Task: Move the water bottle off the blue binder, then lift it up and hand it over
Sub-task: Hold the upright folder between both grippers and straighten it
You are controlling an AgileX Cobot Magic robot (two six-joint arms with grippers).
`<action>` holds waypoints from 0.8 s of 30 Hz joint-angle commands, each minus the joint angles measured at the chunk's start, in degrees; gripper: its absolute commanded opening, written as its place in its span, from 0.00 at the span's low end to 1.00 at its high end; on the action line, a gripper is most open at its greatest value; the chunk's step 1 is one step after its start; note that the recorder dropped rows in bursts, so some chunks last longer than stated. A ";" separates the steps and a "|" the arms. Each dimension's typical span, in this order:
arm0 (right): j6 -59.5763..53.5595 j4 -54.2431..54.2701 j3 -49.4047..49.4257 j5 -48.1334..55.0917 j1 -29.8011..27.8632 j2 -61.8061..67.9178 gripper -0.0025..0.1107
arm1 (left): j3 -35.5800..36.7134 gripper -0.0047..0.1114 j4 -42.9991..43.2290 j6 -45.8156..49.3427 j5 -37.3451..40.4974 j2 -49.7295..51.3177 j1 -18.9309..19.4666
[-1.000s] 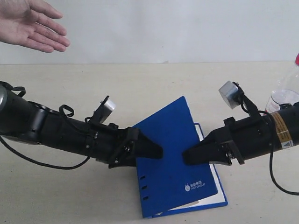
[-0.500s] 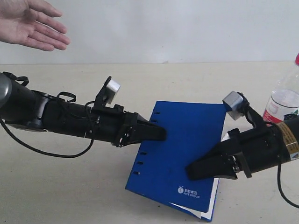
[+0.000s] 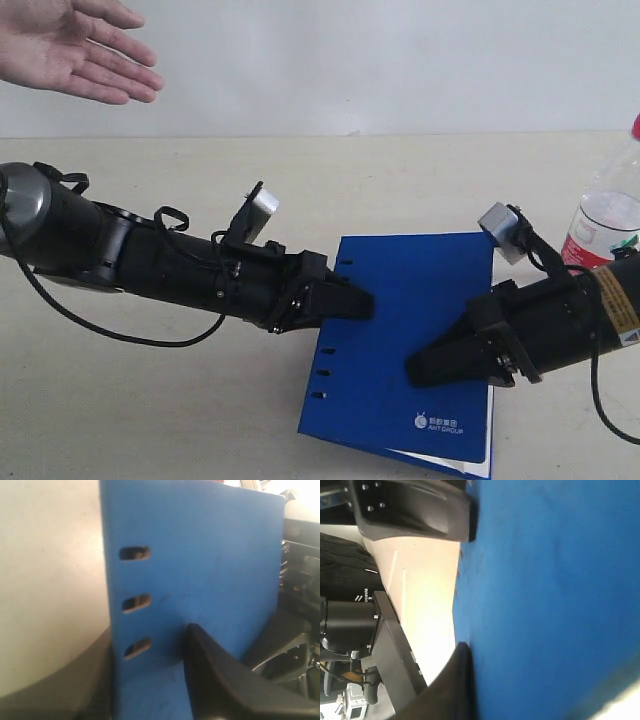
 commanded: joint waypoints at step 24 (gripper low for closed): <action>-1.10 2.61 -0.46 1.21 0.57 -0.41 0.57 | 9.80 0.08 6.89 6.69 9.84 -22.45 -3.55</action>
